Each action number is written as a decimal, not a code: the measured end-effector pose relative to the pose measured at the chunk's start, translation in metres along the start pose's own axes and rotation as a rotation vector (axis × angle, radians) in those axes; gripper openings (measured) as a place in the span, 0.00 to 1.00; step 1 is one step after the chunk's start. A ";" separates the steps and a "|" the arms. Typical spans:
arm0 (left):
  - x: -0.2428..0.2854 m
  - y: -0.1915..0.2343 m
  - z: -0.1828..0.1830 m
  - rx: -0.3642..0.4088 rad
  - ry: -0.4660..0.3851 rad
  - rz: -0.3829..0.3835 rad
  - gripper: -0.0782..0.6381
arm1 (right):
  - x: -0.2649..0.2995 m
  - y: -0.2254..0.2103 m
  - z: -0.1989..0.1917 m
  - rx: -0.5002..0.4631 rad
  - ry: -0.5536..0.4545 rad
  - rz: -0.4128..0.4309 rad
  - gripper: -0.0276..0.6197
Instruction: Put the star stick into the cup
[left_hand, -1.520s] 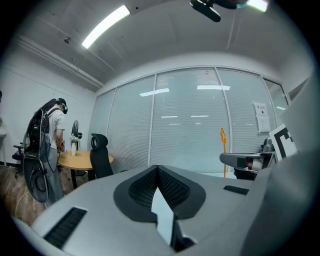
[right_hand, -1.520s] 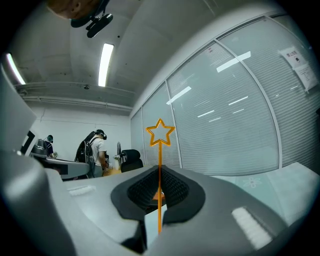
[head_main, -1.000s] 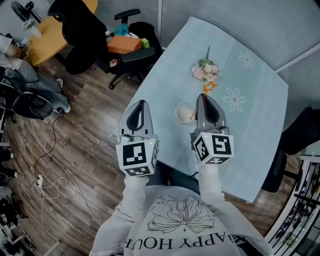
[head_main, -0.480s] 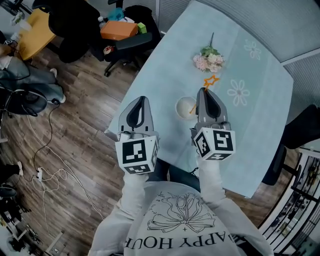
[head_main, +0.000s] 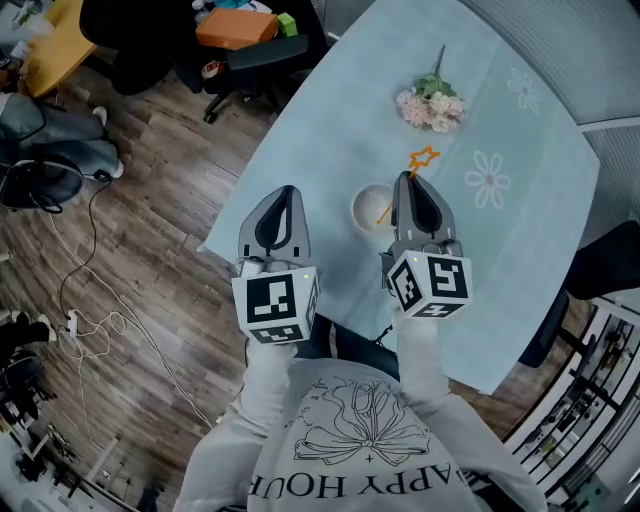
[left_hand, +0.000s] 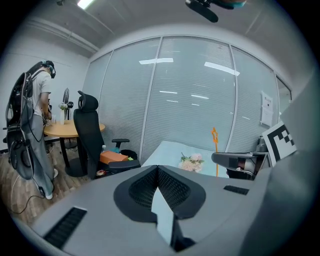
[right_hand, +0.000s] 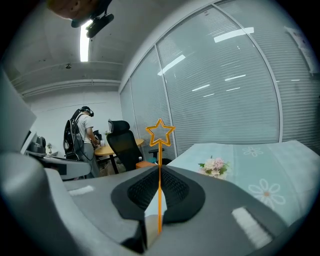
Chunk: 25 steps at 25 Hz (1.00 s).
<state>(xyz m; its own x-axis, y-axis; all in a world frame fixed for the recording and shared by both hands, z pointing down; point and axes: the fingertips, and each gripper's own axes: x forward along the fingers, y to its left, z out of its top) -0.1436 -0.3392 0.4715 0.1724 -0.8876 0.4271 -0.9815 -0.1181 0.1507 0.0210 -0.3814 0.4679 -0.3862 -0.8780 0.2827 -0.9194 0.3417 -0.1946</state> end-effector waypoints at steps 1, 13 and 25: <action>0.002 0.001 -0.004 -0.004 0.010 0.004 0.12 | 0.001 0.000 -0.004 0.000 0.009 0.002 0.07; 0.015 -0.006 -0.027 -0.014 0.054 -0.002 0.12 | 0.014 -0.005 -0.035 0.005 0.076 0.020 0.07; 0.021 -0.010 -0.044 -0.025 0.080 -0.001 0.12 | 0.022 -0.007 -0.054 0.004 0.114 0.029 0.07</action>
<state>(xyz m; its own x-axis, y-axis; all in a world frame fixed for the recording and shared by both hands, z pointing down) -0.1265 -0.3371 0.5180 0.1800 -0.8490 0.4969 -0.9792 -0.1066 0.1726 0.0150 -0.3855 0.5268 -0.4183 -0.8243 0.3816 -0.9077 0.3647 -0.2074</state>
